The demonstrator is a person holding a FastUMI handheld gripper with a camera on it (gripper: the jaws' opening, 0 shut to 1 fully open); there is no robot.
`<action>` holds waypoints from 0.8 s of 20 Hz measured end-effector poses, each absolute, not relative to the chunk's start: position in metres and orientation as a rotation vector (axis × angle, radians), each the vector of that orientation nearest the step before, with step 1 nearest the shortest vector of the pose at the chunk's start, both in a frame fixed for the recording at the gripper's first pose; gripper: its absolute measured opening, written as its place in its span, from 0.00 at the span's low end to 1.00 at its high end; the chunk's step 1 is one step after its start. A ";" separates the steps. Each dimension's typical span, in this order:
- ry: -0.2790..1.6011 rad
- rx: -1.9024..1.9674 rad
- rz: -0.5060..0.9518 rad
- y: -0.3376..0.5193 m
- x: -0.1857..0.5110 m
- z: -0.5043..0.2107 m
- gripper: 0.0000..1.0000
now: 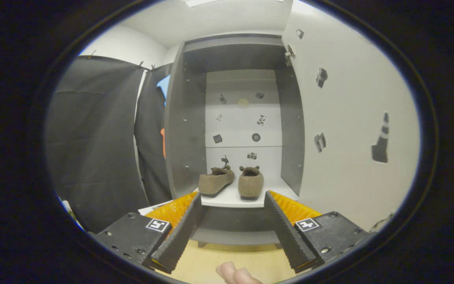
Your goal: Open the shoe cabinet door, grab the shoes and put them into the shoe cabinet, then close the shoe cabinet door.
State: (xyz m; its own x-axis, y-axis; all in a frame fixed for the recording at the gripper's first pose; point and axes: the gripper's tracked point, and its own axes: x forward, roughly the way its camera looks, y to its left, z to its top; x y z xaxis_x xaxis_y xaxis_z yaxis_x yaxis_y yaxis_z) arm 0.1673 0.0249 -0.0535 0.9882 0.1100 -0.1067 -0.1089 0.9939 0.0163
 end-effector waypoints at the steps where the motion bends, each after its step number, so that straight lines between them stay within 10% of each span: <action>1: 0.116 0.004 0.113 0.026 0.150 -0.054 1.00; 16: 0.017 -0.145 -0.007 -0.079 -0.059 -0.033 1.00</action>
